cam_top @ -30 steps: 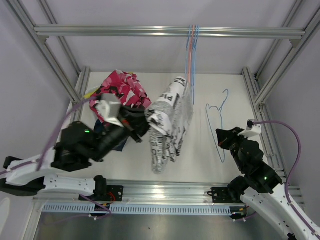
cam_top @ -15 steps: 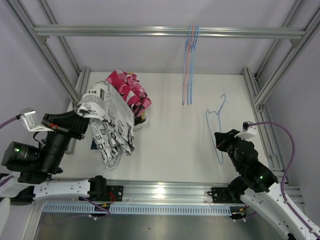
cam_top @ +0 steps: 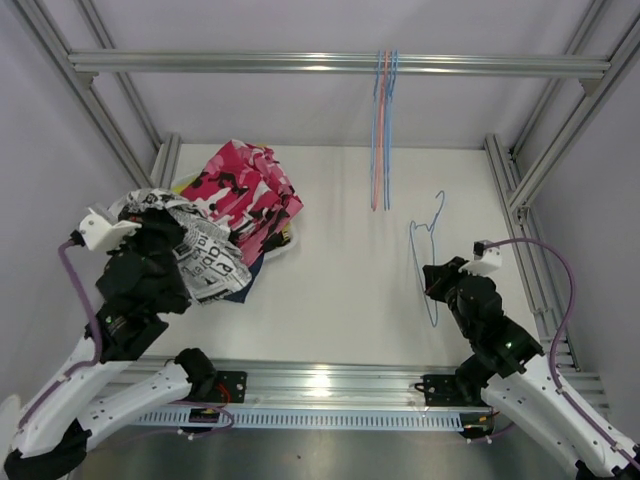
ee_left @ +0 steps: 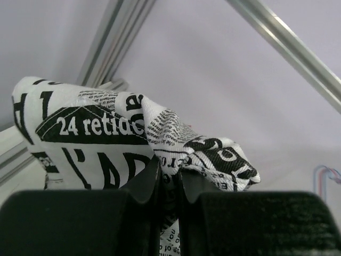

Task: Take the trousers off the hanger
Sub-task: Place the trousers in the bin.

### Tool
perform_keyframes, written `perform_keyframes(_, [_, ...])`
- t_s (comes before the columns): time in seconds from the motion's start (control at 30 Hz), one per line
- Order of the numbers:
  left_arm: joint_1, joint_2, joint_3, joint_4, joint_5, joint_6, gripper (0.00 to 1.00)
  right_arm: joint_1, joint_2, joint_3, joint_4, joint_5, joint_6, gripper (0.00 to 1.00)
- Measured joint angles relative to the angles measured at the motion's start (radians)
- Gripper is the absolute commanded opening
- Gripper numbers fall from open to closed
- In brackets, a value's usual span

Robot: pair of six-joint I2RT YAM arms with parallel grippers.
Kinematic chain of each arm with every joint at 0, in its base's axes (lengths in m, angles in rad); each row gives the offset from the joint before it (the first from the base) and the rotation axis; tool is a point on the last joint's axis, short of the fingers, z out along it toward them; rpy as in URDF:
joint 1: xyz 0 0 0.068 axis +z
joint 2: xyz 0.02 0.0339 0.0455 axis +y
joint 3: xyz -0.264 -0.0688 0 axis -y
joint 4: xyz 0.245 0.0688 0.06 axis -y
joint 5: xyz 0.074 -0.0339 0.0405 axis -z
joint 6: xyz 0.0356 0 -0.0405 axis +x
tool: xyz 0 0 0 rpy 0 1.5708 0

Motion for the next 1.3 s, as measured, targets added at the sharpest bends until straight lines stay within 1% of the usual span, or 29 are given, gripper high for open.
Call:
perform_keyframes(0.1, [0.087, 0.074, 0.000, -0.083, 0.003, -0.148, 0.01, -0.005, 0.020, 0.000, 0.021, -0.003, 0.000, 0.00])
perform_keyframes(0.17, [0.138, 0.142, 0.001, -0.113, 0.026, -0.217, 0.00, -0.008, 0.031, -0.001, 0.032, -0.007, 0.000, 0.00])
perform_keyframes(0.27, [0.220, 0.266, 0.003, -0.145, 0.100, -0.310, 0.01, -0.014, 0.047, -0.002, 0.054, -0.015, -0.001, 0.00])
perform_keyframes(0.37, [0.304, 0.404, 0.010, -0.141, 0.218, -0.360, 0.01, -0.022, 0.065, -0.002, 0.074, -0.021, -0.008, 0.00])
perform_keyframes(0.43, [0.347, 0.480, 0.024, -0.148, 0.291, -0.370, 0.01, -0.031, 0.083, -0.002, 0.089, -0.023, -0.018, 0.00])
perform_keyframes(0.53, [0.378, 0.549, 0.062, -0.134, 0.373, -0.354, 0.00, -0.058, 0.113, -0.005, 0.118, -0.035, -0.031, 0.00])
perform_keyframes(0.67, [0.399, 0.643, 0.187, -0.133, 0.446, -0.308, 0.01, -0.131, 0.156, -0.019, 0.170, -0.082, -0.043, 0.00])
perform_keyframes(0.8, [0.439, 0.762, 0.310, -0.126, 0.518, -0.307, 0.01, -0.202, 0.191, -0.044, 0.220, -0.138, -0.042, 0.00])
perform_keyframes(0.9, [0.476, 0.861, 0.360, -0.140, 0.571, -0.328, 0.01, -0.237, 0.202, -0.064, 0.240, -0.172, -0.042, 0.00])
perform_keyframes(0.93, [0.485, 0.894, 0.364, -0.143, 0.585, -0.339, 0.09, -0.245, 0.203, -0.068, 0.242, -0.182, -0.042, 0.00])
perform_keyframes(0.97, [0.492, 0.925, 0.365, -0.146, 0.599, -0.352, 0.38, -0.251, 0.202, -0.070, 0.242, -0.189, -0.042, 0.00])
perform_keyframes(1.0, [0.495, 0.950, 0.364, -0.150, 0.606, -0.359, 0.55, -0.257, 0.198, -0.070, 0.241, -0.197, -0.042, 0.00])
perform_keyframes(1.03, [0.496, 0.979, 0.364, -0.153, 0.615, -0.369, 0.84, -0.262, 0.194, -0.070, 0.240, -0.201, -0.042, 0.00])
perform_keyframes(1.07, [0.496, 1.006, 0.364, -0.159, 0.626, -0.376, 0.93, -0.267, 0.185, -0.070, 0.237, -0.209, -0.042, 0.00])
perform_keyframes(1.1, [0.496, 1.035, 0.364, -0.171, 0.638, -0.396, 0.98, -0.271, 0.171, -0.070, 0.232, -0.216, -0.043, 0.00])
perform_keyframes(1.13, [0.496, 1.055, 0.364, -0.178, 0.649, -0.404, 0.99, -0.274, 0.157, -0.069, 0.224, -0.222, -0.043, 0.00])
perform_keyframes(1.3, [0.494, 1.068, 0.373, -0.219, 0.717, -0.405, 0.99, -0.280, 0.076, -0.047, 0.159, -0.242, -0.054, 0.00])
